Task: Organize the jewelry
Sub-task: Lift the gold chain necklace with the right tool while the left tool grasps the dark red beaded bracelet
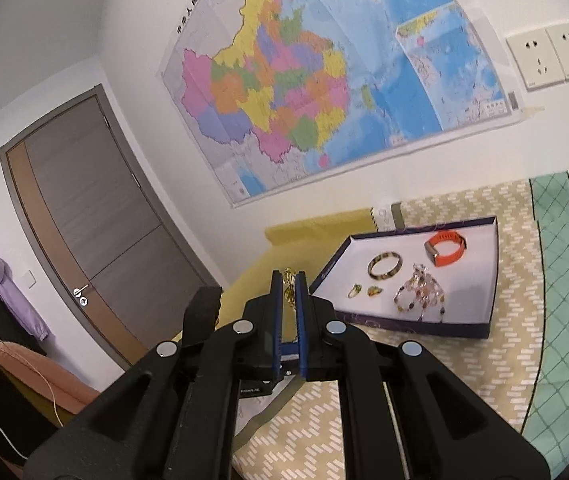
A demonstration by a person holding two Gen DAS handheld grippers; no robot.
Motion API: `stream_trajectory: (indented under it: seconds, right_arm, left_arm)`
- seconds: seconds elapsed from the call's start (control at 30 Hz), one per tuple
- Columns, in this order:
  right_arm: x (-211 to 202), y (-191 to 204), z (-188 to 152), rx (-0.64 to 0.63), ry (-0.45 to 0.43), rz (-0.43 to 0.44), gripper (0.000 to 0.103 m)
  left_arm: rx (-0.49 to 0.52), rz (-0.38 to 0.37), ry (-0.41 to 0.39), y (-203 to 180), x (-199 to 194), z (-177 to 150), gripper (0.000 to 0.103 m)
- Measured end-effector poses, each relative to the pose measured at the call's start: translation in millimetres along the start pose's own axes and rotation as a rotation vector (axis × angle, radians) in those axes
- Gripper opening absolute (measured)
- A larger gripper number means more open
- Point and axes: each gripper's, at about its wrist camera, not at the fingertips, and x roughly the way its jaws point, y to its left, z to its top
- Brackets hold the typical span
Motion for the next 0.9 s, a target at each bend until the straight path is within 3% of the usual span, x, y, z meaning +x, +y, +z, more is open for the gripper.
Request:
stream_trajectory:
  seconds: [0.23, 0.33, 0.7, 0.73, 0.83, 0.9]
  right_arm:
    - [-1, -10, -4, 0.028, 0.0, -0.021, 0.007]
    - [1, -15, -6, 0.038, 0.009, -0.03, 0.007]
    - [6, -31, -17, 0.078, 0.031, -0.041, 0.007]
    - [6, -32, -17, 0.08, 0.033, -0.041, 0.007]
    - [8, -34, -18, 0.085, 0.036, -0.043, 0.007]
    - [10, -35, -18, 0.087, 0.038, -0.043, 0.007]
  left_arm:
    - [0.083, -0.029, 0.026, -19, 16, 8, 0.032]
    - [0.123, -0.03, 0.052, -30, 31, 14, 0.039]
    - [0.237, 0.025, 0.116, -55, 71, 23, 0.042]
    - [0.241, 0.03, 0.115, -55, 71, 22, 0.041]
    - [0.24, 0.056, 0.107, -56, 70, 22, 0.012]
    - [0.231, 0.065, 0.102, -56, 68, 22, 0.005]
